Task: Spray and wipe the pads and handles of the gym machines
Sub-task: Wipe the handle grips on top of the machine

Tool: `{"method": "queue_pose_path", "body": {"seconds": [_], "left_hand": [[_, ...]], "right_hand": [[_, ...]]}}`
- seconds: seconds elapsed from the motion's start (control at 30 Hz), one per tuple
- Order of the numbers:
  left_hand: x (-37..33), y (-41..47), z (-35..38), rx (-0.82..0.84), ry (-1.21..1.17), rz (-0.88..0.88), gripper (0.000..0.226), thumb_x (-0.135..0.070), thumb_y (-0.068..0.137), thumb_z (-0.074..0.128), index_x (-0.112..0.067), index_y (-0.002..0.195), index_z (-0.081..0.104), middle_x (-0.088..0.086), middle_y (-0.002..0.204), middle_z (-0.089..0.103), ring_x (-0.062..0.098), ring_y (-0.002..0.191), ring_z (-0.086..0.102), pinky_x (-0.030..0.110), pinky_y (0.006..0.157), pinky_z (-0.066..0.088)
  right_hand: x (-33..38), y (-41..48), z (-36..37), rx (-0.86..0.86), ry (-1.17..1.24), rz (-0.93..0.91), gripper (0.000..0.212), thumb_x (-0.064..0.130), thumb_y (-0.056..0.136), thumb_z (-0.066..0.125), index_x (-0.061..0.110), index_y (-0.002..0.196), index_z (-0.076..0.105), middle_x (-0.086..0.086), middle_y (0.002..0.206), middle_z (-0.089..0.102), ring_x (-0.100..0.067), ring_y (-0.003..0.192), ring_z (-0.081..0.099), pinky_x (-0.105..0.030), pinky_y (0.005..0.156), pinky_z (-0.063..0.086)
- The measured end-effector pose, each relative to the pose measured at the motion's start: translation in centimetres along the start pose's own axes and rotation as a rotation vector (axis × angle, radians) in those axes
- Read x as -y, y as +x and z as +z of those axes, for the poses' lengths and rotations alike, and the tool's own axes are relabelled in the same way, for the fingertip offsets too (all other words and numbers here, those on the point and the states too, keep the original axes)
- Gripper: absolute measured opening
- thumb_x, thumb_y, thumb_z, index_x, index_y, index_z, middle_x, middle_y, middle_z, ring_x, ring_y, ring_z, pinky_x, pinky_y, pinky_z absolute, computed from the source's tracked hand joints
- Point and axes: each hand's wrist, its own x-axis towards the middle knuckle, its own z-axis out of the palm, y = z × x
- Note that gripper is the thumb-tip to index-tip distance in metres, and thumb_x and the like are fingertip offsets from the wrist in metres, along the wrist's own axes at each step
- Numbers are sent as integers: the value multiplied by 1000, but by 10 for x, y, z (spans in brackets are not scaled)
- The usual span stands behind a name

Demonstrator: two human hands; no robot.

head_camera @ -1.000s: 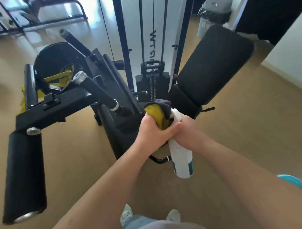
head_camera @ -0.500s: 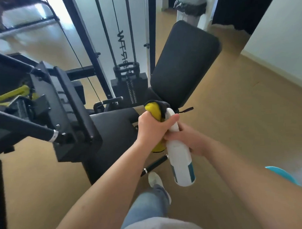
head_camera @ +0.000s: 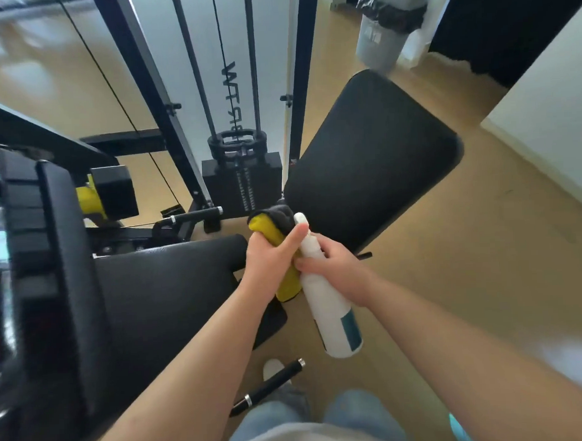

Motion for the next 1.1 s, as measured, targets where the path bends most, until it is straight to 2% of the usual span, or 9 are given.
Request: {"method": "queue_pose_path", "body": {"seconds": [0.17, 0.3, 0.43, 0.53, 0.63, 0.83, 0.93, 1.03, 1.1], "left_hand": [[-5, 40, -37, -53, 70, -138, 33, -1, 92, 59, -15, 121, 57, 6, 107, 65, 20, 96, 65, 37, 83, 57], [-8, 67, -69, -196, 369, -148, 6, -6, 95, 57, -8, 99, 60, 8, 89, 62, 22, 81, 60, 26, 65, 47], [-23, 74, -92, -431, 653, -77, 12, -11, 97, 59, -4, 91, 65, 6, 91, 64, 12, 75, 58, 21, 63, 44], [-36, 72, -104, -594, 939, 25, 13, -6, 97, 57, -2, 94, 69, 6, 102, 62, 25, 81, 64, 28, 71, 48], [-49, 68, -123, -740, 1105, 85, 10, -3, 91, 61, -5, 83, 66, 7, 102, 59, 35, 71, 63, 36, 60, 48], [-91, 40, -167, -1003, 1028, 159, 9, -7, 84, 70, -7, 92, 66, 5, 99, 60, 27, 81, 61, 36, 71, 52], [-106, 22, -182, -1118, 913, 115, 22, -20, 84, 79, -17, 92, 60, -1, 91, 59, 17, 81, 58, 21, 70, 48], [-112, 4, -192, -1306, 682, 65, 25, -34, 88, 78, -21, 94, 57, -8, 87, 58, 5, 77, 56, 4, 64, 40], [-109, -4, -205, -1437, 336, 37, 20, -35, 90, 75, -22, 97, 61, -10, 93, 62, 3, 86, 60, 4, 76, 46]], "right_hand": [[29, 66, -3, 80, -55, 24, 50, 28, 93, 76, 31, 139, 57, -5, 105, 72, -24, 91, 74, -50, 85, 64], [68, 123, 5, 259, -115, -14, 46, 21, 93, 76, 41, 130, 57, -3, 105, 71, -20, 88, 73, -38, 73, 65], [102, 170, 19, 430, -226, -50, 58, 21, 91, 78, 41, 138, 52, -2, 104, 72, -21, 86, 75, -38, 71, 65], [128, 198, 30, 547, -336, -109, 66, 25, 88, 80, 42, 144, 51, 0, 104, 73, -21, 87, 76, -41, 78, 66], [154, 219, 43, 623, -408, -176, 66, 29, 88, 80, 52, 139, 46, 4, 104, 70, -21, 88, 74, -43, 82, 64], [206, 229, 89, 736, -486, -327, 63, 35, 89, 78, 63, 128, 38, 13, 101, 66, -15, 84, 71, -30, 69, 60], [231, 221, 122, 810, -510, -415, 65, 36, 88, 78, 62, 133, 40, 13, 103, 66, -13, 85, 70, -29, 67, 57], [249, 208, 152, 857, -526, -472, 63, 36, 88, 78, 61, 133, 42, 12, 102, 66, -12, 85, 69, -28, 65, 55], [258, 201, 171, 893, -542, -504, 65, 36, 88, 78, 55, 141, 45, 9, 105, 66, -15, 88, 69, -31, 68, 56]]}}
